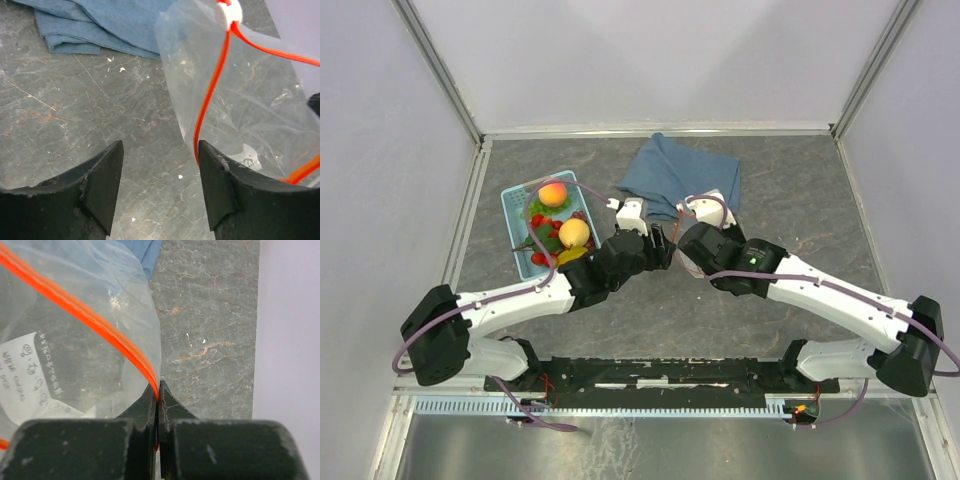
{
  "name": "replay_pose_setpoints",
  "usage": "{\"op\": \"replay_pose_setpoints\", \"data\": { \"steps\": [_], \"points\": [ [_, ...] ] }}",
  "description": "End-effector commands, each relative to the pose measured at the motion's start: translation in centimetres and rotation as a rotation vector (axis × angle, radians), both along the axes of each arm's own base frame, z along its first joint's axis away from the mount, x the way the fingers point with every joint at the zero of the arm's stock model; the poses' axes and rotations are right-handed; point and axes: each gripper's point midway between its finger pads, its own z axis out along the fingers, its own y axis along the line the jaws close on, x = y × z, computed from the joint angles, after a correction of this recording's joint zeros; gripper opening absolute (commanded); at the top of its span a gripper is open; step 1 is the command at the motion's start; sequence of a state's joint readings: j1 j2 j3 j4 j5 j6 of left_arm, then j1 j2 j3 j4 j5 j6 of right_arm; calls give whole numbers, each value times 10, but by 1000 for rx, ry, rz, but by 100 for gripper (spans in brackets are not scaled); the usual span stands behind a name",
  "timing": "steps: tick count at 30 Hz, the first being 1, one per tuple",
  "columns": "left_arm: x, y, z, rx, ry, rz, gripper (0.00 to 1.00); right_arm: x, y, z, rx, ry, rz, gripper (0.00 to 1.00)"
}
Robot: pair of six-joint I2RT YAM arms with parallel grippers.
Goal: Place the food in the zip-top bag and seal the zipper
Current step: Open the zipper of the food storage bag.
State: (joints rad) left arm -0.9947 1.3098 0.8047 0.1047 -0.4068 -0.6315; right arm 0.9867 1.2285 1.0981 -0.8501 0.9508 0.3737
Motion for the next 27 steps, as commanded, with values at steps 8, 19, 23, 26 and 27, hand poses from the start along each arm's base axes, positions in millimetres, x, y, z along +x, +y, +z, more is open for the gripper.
{"op": "replay_pose_setpoints", "data": {
  "steps": [8,19,23,26,27],
  "points": [
    [5,43,48,-30,-9,117,92,10,24,-4,15,24,32,2],
    [40,165,37,108,79,403,97,20,48,-12,28,43,91,2],
    [47,193,23,207,142,449,98,21,52,-14,30,44,100,2],
    [56,210,10,283,200,444,98,21,53,-17,33,52,106,2],
    [58,214,5,305,223,438,98,21,53,-17,34,52,107,2]
  ]
}}
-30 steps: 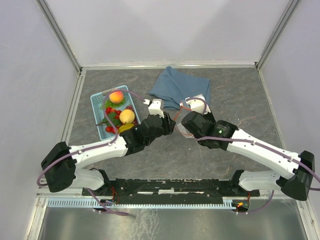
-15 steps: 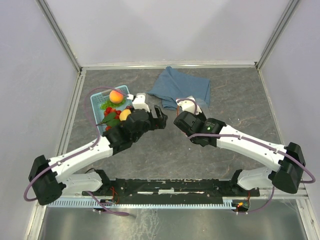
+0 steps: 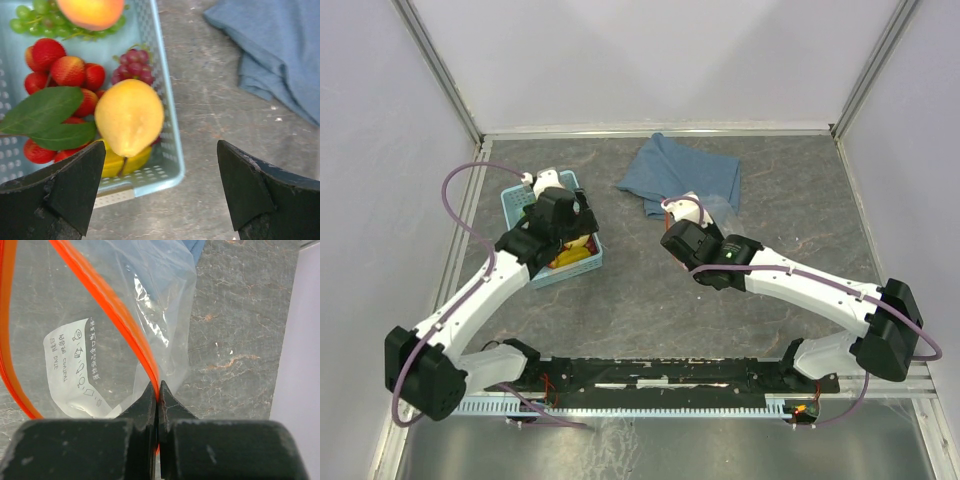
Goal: Place the food in the zip-top bag and seal the zipper
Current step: Open the zipper of the food storage bag, then pick up the fake fruit from the bin.
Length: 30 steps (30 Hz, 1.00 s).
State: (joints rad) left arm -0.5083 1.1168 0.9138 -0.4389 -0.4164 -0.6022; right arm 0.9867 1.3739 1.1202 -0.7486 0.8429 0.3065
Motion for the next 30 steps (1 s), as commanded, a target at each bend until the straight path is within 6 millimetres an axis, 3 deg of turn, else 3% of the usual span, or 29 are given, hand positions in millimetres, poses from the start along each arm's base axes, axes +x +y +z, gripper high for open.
{"op": "replay_pose_setpoints", "data": {
  "steps": [1,11,24,30],
  "points": [
    [9,20,-9,106,108,-44,98,8,14,14,61,-41,12,2],
    [33,25,-53,151,290,-138,98,6,13,6,58,-28,14,2],
    [43,26,-96,155,437,-197,97,7,16,-3,48,-16,20,2],
    [42,25,-98,144,448,-211,88,7,16,-4,43,-11,19,2]
  ]
}}
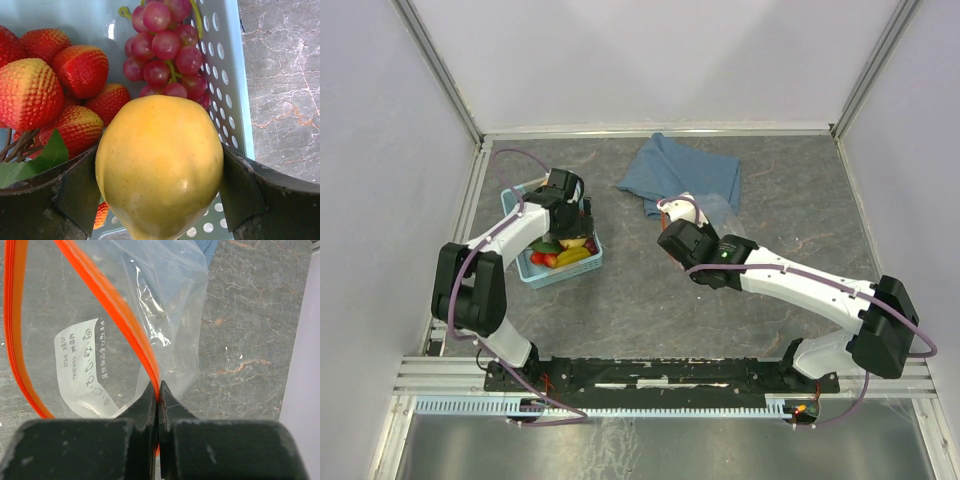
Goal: Place the food in the zip-top bag and seal the zipper
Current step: Pick up the fake fruit from the bin.
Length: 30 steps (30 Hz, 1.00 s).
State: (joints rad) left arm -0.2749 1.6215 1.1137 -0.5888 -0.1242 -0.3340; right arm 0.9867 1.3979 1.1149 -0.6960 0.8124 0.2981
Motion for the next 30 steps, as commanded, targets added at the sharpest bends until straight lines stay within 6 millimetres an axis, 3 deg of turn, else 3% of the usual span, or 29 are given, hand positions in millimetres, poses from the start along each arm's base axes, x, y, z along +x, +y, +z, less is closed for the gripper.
{"op": "replay_pose_setpoints", "data": {
  "steps": [1,7,14,20,25,30],
  "points": [
    [10,-5,21,-24,-55,-48,85,3,3,3,15,-20,-3,2],
    [8,-10,44,-73,-128,-50,64,3,3,8,22,-27,-6,2],
    [-3,-23,83,-193,-250,-59,58,5,6,14,29,-23,-15,2],
    [-24,-58,118,-450,-367,-95,54,5,13,13,49,-1,-26,2],
    [-42,-78,143,-530,-427,-149,54,5,17,12,67,15,-40,2],
    [-63,-117,160,-649,-475,-235,54,4,21,15,107,17,-52,2]
  ]
}}
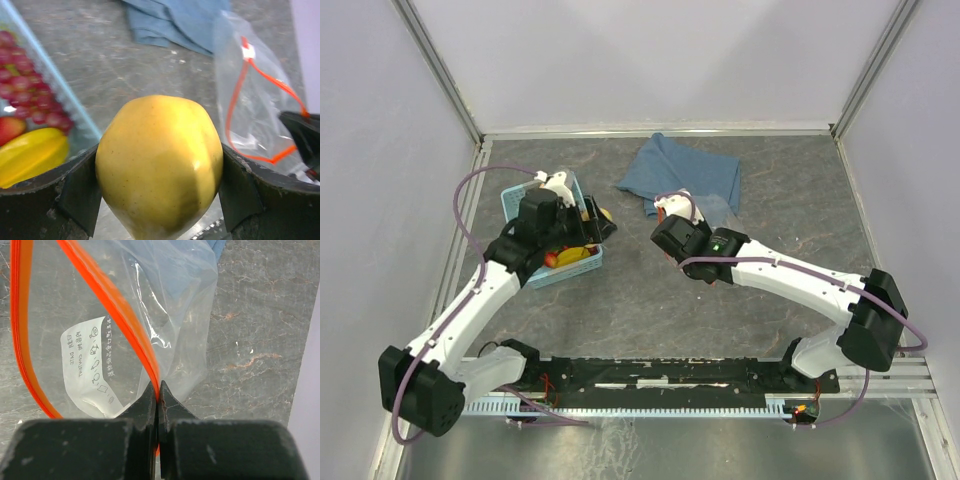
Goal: Place the food in the zip-top bag and seal the zipper
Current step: Pick up the fake fruit from the bin, then place the fake fruit in the zipper food storage bag.
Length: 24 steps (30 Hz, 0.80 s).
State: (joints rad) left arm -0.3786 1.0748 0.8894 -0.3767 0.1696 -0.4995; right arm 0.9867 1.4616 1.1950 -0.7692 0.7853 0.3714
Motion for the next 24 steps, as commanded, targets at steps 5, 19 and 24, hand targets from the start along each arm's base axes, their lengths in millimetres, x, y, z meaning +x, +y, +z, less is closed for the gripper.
{"op": "replay_pose_setpoints", "data": {
  "steps": [5,19,24],
  "points": [
    [-26,-76,29,-278,-120,-138,52,3,15,17,121,-22,-28,2],
    [-34,-144,24,-320,-187,-223,49,-6,31,16,235,28,10,2],
    [-27,-154,-4,-271,-139,-197,48,-10,33,28,299,11,29,2]
  ]
}}
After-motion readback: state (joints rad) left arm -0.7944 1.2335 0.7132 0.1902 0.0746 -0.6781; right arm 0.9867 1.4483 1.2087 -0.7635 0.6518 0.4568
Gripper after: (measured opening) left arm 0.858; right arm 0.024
